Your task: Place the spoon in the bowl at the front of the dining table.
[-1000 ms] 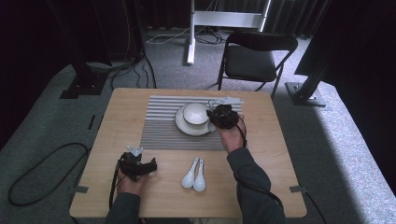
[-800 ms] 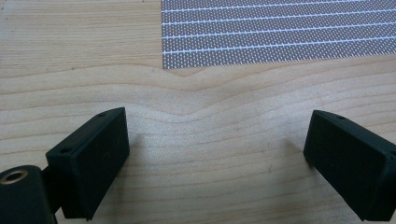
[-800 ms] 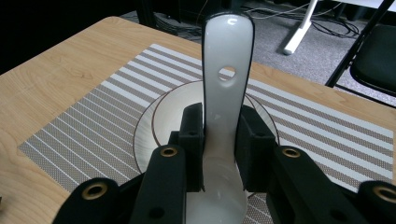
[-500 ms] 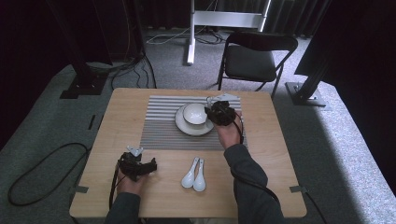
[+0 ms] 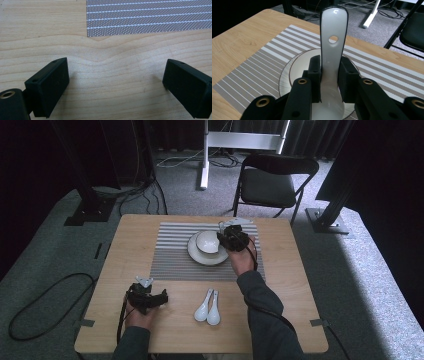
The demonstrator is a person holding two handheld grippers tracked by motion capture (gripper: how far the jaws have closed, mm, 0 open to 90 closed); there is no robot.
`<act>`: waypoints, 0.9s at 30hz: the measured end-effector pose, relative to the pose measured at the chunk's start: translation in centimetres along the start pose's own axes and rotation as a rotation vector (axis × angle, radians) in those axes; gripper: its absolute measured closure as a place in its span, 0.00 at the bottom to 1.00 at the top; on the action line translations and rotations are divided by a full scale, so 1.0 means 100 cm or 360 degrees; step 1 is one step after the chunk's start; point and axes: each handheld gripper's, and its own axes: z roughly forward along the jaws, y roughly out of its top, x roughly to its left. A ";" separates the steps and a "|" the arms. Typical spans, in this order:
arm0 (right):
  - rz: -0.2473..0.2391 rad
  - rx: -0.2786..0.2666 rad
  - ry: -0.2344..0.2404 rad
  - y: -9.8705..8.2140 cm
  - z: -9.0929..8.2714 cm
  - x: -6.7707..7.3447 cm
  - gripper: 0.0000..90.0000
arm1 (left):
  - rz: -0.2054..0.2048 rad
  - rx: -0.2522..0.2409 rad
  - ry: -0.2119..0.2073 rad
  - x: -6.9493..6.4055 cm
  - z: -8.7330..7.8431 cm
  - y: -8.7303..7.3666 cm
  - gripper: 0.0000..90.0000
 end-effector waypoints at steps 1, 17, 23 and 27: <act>0.0000 0.0002 0.0000 0.001 0.001 0.000 0.83 | 0.0000 0.0000 0.0000 0.000 0.000 0.000 0.08; -0.0018 0.0007 -0.0012 0.010 0.016 0.005 0.83 | 0.0007 0.0002 0.0003 0.000 -0.001 0.000 0.08; -0.0006 0.0010 -0.0010 0.012 0.020 0.004 0.83 | 0.0004 0.0002 0.0003 0.000 -0.001 0.000 0.08; -0.0005 0.0017 -0.0009 0.012 0.024 0.004 0.83 | 0.0003 0.0002 0.0002 0.000 -0.001 0.000 0.08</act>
